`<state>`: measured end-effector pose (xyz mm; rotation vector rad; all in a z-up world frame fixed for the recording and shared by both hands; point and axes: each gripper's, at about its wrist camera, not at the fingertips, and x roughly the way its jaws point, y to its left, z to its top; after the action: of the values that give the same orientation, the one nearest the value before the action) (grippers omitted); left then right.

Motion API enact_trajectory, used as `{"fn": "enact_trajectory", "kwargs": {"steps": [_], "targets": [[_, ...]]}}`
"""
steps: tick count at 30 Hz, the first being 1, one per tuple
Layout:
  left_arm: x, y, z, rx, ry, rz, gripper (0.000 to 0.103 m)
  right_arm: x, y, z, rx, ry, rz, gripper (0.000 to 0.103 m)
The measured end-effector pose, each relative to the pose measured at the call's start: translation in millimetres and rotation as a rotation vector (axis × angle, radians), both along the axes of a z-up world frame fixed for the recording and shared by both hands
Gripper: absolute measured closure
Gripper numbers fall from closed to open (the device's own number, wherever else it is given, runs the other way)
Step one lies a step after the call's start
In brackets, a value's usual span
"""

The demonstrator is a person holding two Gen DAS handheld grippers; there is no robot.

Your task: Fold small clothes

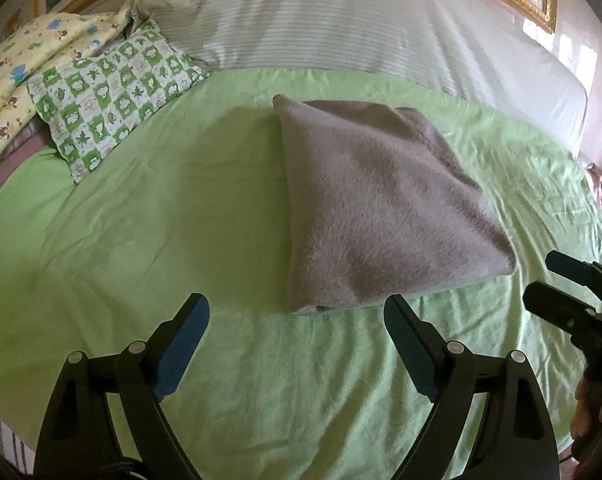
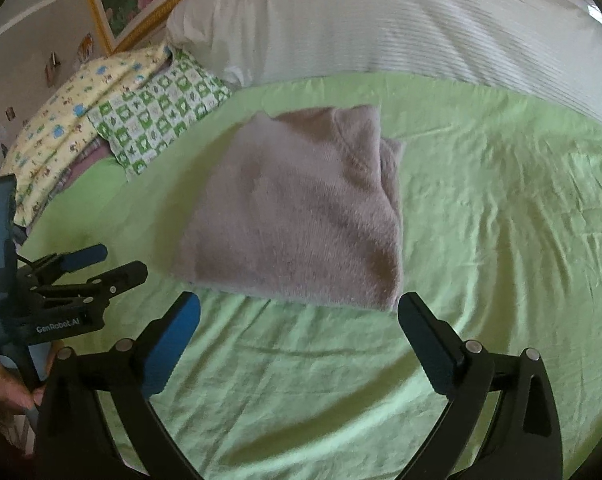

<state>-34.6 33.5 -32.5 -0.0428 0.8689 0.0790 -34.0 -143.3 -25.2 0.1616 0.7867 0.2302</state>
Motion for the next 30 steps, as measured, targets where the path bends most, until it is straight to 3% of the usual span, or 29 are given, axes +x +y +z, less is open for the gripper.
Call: {"fn": "enact_trajectory", "kwargs": {"steps": [6,30], "targets": [[9.2,-2.8,-9.8,0.034,0.002,-0.004,0.013,13.3,3.5,-12.5,-0.012,0.013,-0.001,0.004],[26.3,0.9,-15.3,0.024,0.009,-0.011,0.013,29.8,9.2,-21.0,-0.018,0.019,0.005,0.004]]}}
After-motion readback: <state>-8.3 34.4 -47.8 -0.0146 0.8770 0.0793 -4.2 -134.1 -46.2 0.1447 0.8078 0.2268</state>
